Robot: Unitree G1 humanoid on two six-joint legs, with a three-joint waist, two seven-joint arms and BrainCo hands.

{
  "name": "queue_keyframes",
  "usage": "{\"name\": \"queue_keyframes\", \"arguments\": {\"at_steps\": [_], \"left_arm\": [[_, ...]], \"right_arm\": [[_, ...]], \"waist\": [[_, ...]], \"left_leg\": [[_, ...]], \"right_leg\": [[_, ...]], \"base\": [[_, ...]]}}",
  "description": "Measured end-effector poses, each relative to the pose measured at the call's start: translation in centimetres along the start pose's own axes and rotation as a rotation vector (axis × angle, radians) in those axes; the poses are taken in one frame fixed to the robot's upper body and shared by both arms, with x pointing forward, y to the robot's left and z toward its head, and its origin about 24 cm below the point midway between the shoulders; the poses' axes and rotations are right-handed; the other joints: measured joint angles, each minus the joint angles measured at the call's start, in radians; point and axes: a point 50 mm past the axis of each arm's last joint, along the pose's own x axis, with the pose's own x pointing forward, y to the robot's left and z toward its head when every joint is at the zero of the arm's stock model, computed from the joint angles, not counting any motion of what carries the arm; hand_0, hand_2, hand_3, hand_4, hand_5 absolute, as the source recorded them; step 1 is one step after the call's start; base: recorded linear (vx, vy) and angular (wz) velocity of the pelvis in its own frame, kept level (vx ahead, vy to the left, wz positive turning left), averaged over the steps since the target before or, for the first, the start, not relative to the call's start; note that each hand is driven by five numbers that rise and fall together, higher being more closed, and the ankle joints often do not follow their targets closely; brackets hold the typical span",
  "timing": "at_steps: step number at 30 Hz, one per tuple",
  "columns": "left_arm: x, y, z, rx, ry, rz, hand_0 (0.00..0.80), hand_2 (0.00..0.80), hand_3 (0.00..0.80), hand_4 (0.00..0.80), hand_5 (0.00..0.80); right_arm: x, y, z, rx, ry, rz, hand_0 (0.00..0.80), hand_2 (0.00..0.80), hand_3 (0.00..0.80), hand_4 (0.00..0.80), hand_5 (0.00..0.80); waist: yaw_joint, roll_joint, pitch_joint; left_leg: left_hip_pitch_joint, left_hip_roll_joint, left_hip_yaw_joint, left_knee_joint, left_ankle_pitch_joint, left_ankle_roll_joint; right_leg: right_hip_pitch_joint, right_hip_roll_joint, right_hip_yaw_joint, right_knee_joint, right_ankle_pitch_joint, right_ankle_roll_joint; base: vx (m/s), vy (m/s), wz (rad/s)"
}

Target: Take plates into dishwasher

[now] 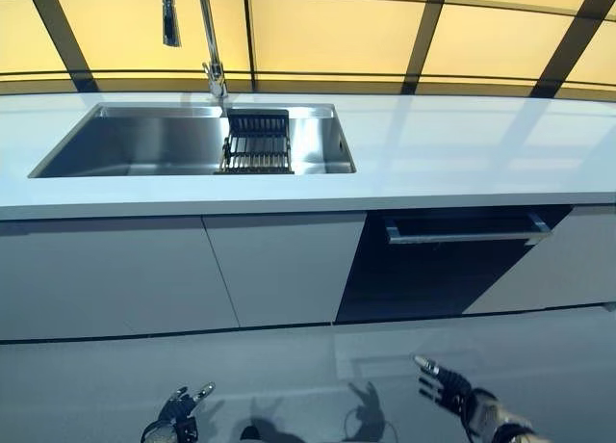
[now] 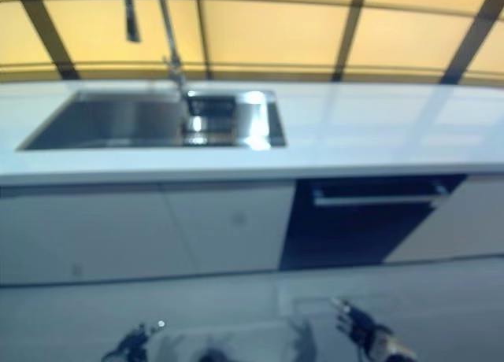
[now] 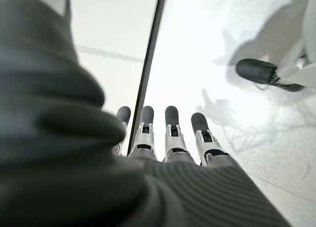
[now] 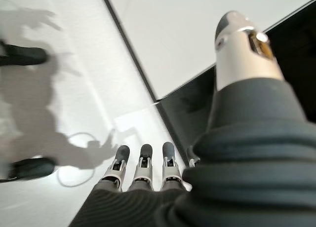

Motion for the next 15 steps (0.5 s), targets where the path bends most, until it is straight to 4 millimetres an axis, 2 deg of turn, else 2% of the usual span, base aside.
{"name": "queue_keyframes", "arguments": {"at_steps": [2,3,6,7,8,10,11,12,14,15], "left_arm": [[0.0,-0.2,-0.6,0.001,0.037,-0.011,0.000,0.000,0.000,0.000,0.000],[-0.2,0.1,-1.7,0.002,0.082,-0.003,0.000,0.000,0.000,0.000,0.000],[-0.8,0.0,-3.9,0.032,0.147,-0.008,0.000,0.000,0.000,0.000,0.000],[-0.8,-0.4,-4.0,0.031,0.157,-0.014,0.000,0.000,0.000,0.000,0.000],[-0.7,-0.7,-3.9,0.034,0.162,-0.022,0.000,0.000,0.000,0.000,0.000],[-0.5,-1.5,-3.4,0.063,0.160,-0.051,0.000,0.000,0.000,0.000,0.000],[-0.4,-1.7,-3.2,0.082,0.164,-0.063,0.000,0.000,0.000,0.000,0.000],[-0.4,-1.8,-3.2,0.085,0.173,-0.071,0.000,0.000,0.000,0.000,0.000],[-0.7,-2.1,-4.1,0.106,0.217,-0.089,0.000,0.000,0.000,0.000,0.000],[-0.8,-2.8,-4.4,0.111,0.229,-0.119,0.000,0.000,0.000,0.000,0.000]], "right_arm": [[0.0,0.0,-0.7,0.006,0.014,-0.020,0.000,0.000,0.000,0.000,0.000],[0.2,0.3,-0.8,0.008,0.010,-0.015,0.000,0.000,0.000,0.000,0.000],[0.2,0.3,-1.3,-0.016,0.035,-0.029,0.000,0.000,0.000,0.000,0.000],[0.1,0.1,-1.6,-0.026,0.049,-0.041,0.000,0.000,0.000,0.000,0.000],[0.1,0.1,-1.8,-0.033,0.060,-0.050,0.000,0.000,0.000,0.000,0.000],[0.0,-0.3,-2.4,-0.029,0.075,-0.073,0.000,0.000,0.000,0.000,0.000],[-0.1,-0.4,-2.9,-0.025,0.088,-0.084,0.000,0.000,0.000,0.000,0.000],[-0.1,-0.3,-3.3,-0.030,0.095,-0.091,0.000,0.000,0.000,0.000,0.000],[-0.2,-0.5,-3.6,-0.040,0.105,-0.110,0.000,0.000,0.000,0.000,0.000],[-0.5,-1.3,-3.6,-0.044,0.106,-0.136,0.000,0.000,0.000,0.000,0.000]], "waist": [[0.004,0.008,-0.004],[0.003,0.016,-0.005],[0.007,0.049,0.006],[0.006,0.055,0.010],[0.000,0.061,0.017],[0.000,0.069,0.025],[0.001,0.055,0.022],[0.002,0.011,0.033],[-0.004,-0.020,0.024],[-0.025,0.022,0.004]], "left_leg": [[0.002,0.016,-0.013,-0.003,0.003,0.004],[0.002,0.026,-0.010,-0.004,0.004,0.005],[-0.015,0.044,0.013,0.006,0.014,0.010],[-0.036,0.043,0.037,0.019,0.023,0.024],[-0.048,0.043,0.072,0.014,0.042,0.052],[-0.057,0.046,0.114,-0.018,0.038,0.142],[-0.054,0.044,0.155,-0.029,-0.034,0.157],[-0.054,0.013,0.170,0.030,-0.050,0.140],[-0.010,-0.054,0.186,0.101,-0.070,0.114],[0.033,-0.047,0.219,0.086,-0.067,0.115]], "right_leg": [[0.001,0.018,-0.008,0.014,-0.006,-0.008],[0.002,0.028,-0.010,0.014,-0.006,-0.014],[0.007,0.046,-0.017,-0.003,0.008,-0.018],[0.007,0.047,-0.042,-0.006,0.010,-0.023],[0.005,0.047,-0.068,0.000,0.008,-0.028],[0.002,0.048,-0.106,0.007,0.001,-0.044],[0.006,0.030,-0.131,-0.002,0.004,-0.050],[0.014,-0.019,-0.146,-0.014,0.008,-0.049],[0.024,-0.073,-0.146,-0.018,0.012,-0.036],[0.031,-0.051,-0.155,-0.021,0.021,-0.018]], "base": [[-0.033,-0.116,0.47],[-0.055,-0.065,-0.01],[-0.135,-0.017,0.11],[-0.146,0.040,0.59],[-0.150,0.076,0.76],[-0.107,0.092,0.68],[-0.067,0.130,0.65],[-0.061,0.165,0.44],[-0.043,0.166,0.15],[-0.063,0.163,0.38]]}}
